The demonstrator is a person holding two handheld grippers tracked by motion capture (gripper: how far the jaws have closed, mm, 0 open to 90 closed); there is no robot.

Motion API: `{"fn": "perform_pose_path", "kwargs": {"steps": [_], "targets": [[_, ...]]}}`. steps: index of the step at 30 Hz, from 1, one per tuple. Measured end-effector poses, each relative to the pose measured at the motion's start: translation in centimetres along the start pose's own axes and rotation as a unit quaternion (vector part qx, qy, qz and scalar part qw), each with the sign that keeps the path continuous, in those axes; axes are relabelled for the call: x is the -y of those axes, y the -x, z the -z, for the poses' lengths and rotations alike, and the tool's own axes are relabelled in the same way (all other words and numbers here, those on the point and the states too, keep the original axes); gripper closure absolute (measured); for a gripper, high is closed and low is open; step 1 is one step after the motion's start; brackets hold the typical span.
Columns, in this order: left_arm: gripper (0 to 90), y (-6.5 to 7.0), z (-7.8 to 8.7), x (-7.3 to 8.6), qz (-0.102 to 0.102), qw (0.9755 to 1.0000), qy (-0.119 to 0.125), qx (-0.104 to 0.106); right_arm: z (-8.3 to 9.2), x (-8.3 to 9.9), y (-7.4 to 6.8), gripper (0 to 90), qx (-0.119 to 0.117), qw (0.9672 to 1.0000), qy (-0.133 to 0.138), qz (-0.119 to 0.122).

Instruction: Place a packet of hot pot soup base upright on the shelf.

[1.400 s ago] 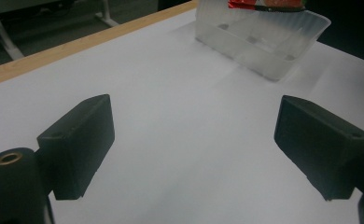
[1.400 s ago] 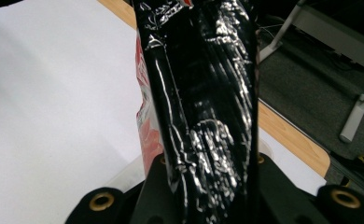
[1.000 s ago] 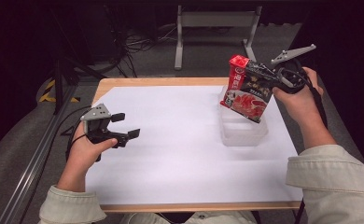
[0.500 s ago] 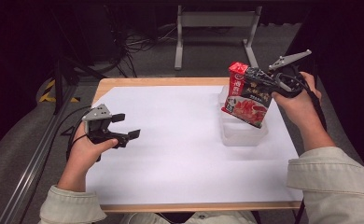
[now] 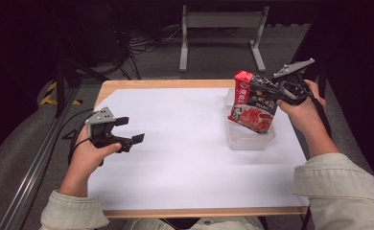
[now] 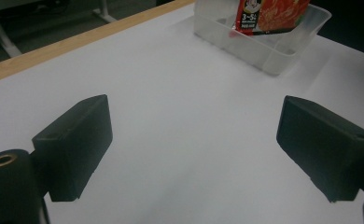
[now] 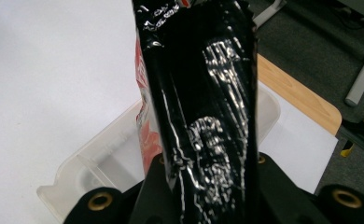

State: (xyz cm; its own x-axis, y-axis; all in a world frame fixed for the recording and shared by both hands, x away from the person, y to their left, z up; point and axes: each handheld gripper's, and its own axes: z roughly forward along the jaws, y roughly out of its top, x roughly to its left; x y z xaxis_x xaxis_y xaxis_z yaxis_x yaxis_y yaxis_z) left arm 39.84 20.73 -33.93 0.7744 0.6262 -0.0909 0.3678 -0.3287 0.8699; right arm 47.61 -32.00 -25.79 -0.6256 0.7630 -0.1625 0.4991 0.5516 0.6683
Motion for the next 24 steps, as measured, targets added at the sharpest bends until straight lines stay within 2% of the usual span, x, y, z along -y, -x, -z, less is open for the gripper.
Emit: {"fn": "perform_pose_path", "kwargs": {"steps": [4, 22, 24], "targets": [[11.3, 0.0, 0.0, 0.1, 0.005, 1.0, -0.002, 0.002, -0.6, 0.5, 0.0, 82.9, -0.004, 1.0, -0.001, -0.004], [11.1, 0.0, -0.1, 0.1, 0.001, 1.0, -0.004, 0.001, -2.6, 2.7, 0.0, 79.6, -0.016, 0.9997, 0.006, -0.017], [11.0, 0.0, -0.1, 0.1, 0.001, 1.0, -0.004, 0.001, -2.6, 2.9, 0.0, 79.4, -0.016, 0.9995, 0.006, -0.026]]}}
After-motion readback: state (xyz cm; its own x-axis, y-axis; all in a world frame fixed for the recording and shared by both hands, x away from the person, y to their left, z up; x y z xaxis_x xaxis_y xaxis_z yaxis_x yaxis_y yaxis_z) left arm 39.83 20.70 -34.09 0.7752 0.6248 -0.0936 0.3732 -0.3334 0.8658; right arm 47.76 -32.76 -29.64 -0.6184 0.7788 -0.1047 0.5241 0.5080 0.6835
